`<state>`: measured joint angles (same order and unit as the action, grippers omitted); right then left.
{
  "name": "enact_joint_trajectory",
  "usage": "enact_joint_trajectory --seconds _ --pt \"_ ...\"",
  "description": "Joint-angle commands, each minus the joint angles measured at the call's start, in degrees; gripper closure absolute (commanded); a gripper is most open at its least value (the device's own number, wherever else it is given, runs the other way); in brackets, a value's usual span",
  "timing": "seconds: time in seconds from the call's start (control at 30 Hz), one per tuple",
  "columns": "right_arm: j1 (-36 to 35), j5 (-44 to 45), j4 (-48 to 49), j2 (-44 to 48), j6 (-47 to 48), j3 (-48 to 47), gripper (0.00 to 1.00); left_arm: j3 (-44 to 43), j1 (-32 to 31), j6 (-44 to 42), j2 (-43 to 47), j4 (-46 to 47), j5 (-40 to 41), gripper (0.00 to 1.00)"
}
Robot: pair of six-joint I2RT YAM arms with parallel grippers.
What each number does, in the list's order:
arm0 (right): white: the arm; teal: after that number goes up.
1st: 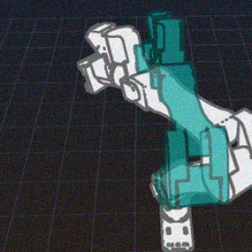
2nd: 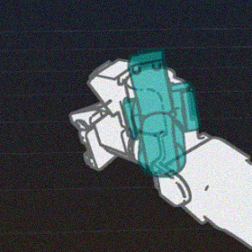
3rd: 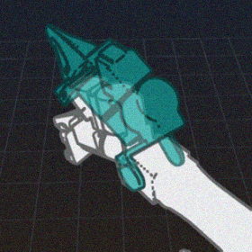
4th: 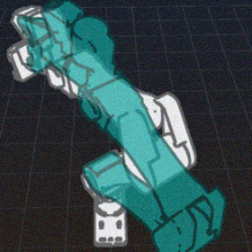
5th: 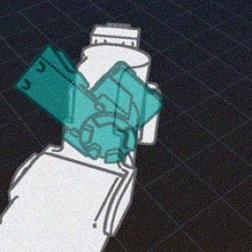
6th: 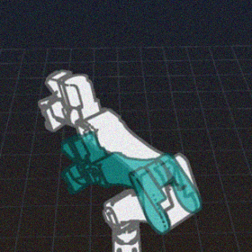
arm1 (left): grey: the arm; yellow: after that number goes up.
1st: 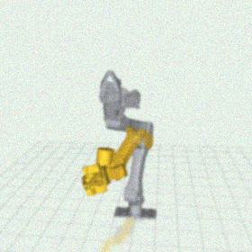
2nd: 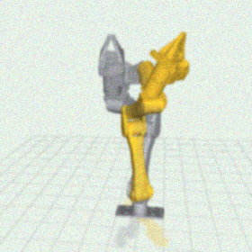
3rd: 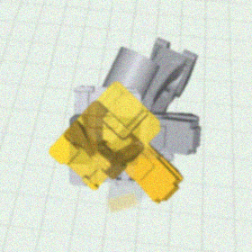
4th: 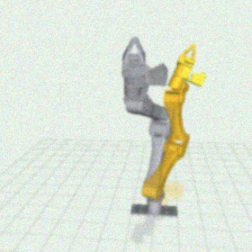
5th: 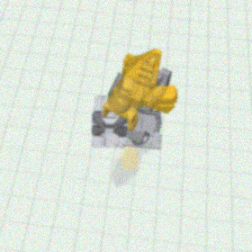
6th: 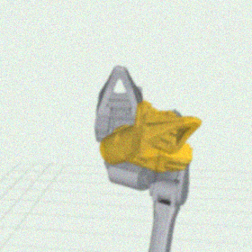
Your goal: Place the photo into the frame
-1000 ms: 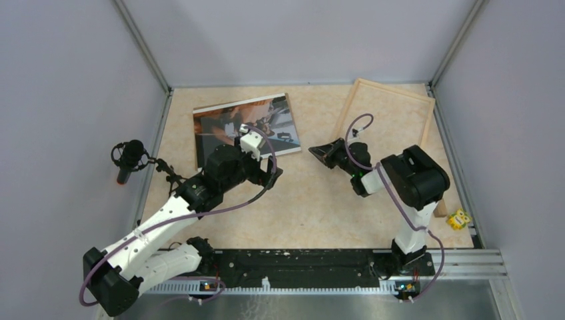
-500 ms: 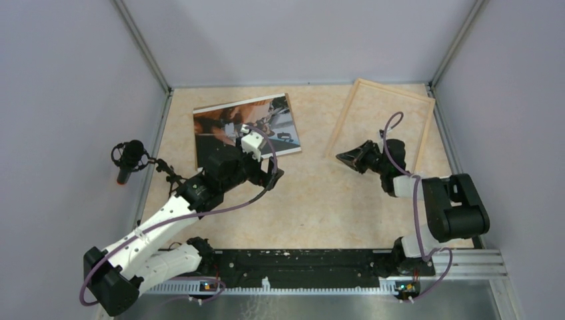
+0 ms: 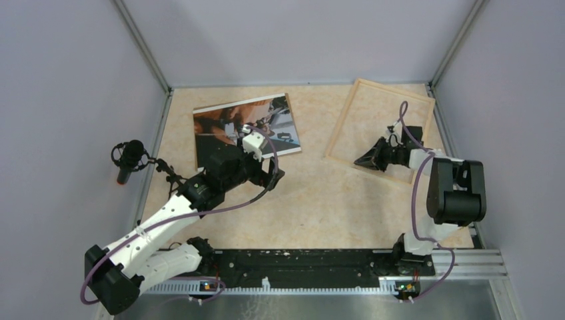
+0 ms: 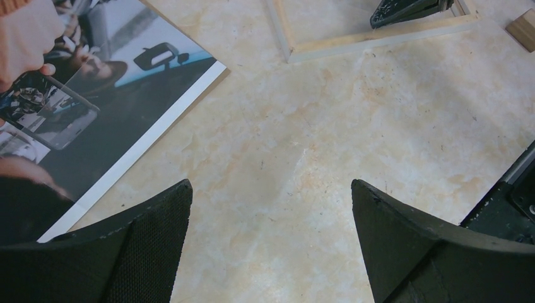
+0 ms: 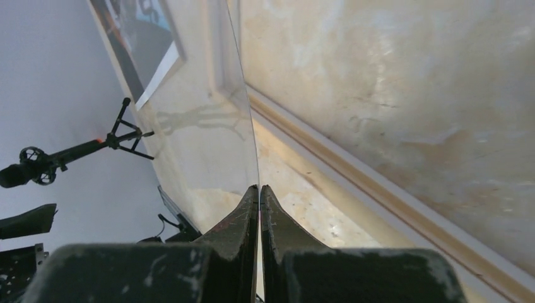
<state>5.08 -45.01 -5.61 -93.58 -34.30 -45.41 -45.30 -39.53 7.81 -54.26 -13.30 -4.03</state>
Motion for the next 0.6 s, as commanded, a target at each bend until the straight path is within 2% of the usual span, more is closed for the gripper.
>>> enact_joint_trajectory --seconds 0.0,0.17,0.2,0.27,0.37,0.5,0.57 --pt "3.3 -0.2 -9.2 -4.0 9.3 -5.7 1.0 -0.1 -0.2 0.8 0.0 2.2 -0.3 0.02" --pt "6.7 0.9 -14.3 -9.1 14.5 -13.7 1.0 0.0 -0.2 1.0 -0.5 2.3 -0.5 0.02" --pt "7.1 2.4 -15.7 -10.4 15.5 -15.9 0.95 -0.1 -0.3 1.0 -0.6 2.3 -0.8 0.02" --pt "7.2 6.8 -19.2 -12.5 17.4 -20.1 0.75 -0.2 -0.2 1.1 -0.7 2.4 -1.0 0.02" --pt "6.8 14.2 -20.9 -10.8 16.1 -21.9 0.56 -0.1 -0.2 1.1 -0.7 2.3 -0.9 0.02" --pt "-0.1 30.9 -22.0 1.2 12.7 -17.6 0.31 -0.2 -0.2 1.1 -0.9 2.4 -0.8 0.02" --pt "-4.2 35.9 -22.3 7.7 9.9 -14.1 0.27 -0.4 -0.2 1.2 -1.1 2.5 -1.2 0.02"
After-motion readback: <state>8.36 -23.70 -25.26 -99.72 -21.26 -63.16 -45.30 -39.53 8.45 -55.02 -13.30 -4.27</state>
